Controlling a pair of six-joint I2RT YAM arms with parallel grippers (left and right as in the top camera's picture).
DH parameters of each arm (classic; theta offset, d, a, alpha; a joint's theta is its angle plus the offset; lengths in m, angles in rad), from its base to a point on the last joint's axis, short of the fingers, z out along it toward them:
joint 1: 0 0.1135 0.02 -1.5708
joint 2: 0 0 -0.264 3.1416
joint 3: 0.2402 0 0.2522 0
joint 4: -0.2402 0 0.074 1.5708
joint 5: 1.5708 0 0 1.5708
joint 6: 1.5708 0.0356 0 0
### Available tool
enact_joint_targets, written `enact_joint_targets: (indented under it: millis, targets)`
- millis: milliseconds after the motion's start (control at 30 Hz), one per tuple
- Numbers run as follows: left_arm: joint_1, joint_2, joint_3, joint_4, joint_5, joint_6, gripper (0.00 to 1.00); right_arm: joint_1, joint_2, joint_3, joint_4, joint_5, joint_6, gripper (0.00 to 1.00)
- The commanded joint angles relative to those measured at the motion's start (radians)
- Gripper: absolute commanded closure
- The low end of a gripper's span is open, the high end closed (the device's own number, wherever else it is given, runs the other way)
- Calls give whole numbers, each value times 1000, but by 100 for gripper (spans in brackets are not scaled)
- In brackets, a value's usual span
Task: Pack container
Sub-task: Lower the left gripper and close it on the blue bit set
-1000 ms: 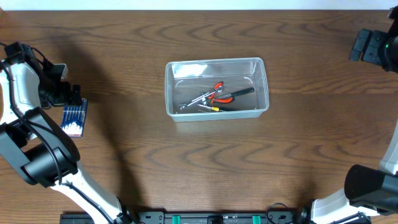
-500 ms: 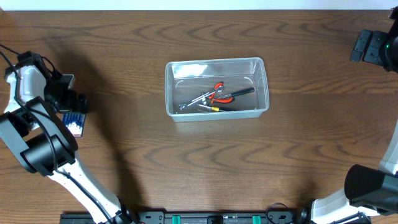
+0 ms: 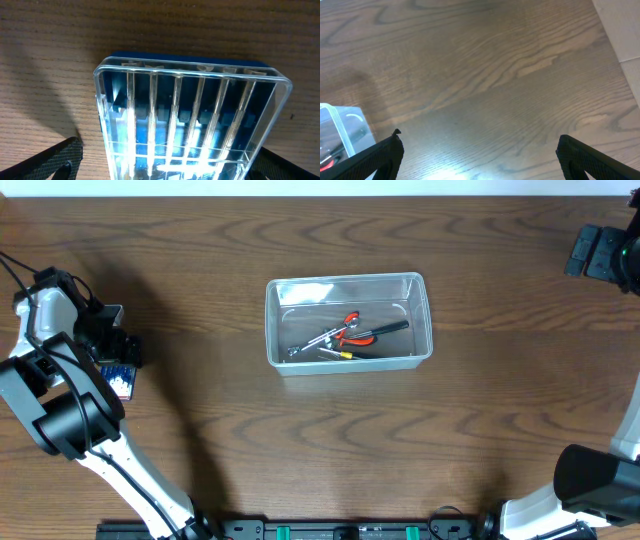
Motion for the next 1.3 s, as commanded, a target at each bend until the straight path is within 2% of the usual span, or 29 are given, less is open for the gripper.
enact_joint_targets:
  millis: [0, 233, 667, 1267]
  targets:
    - [6, 18, -46, 7, -9, -10, 1, -6, -3, -3, 4, 18, -9, 1]
    - [5, 18, -53, 15, -9, -18, 0, -6, -3, -3, 4, 18, -10, 1]
    - [5, 18, -53, 16, -9, -43, 26, -6, -3, -3, 3, 18, -24, 1]
    - [4, 18, -53, 16, -9, -43, 33, -6, -3, -3, -8, 18, -25, 1]
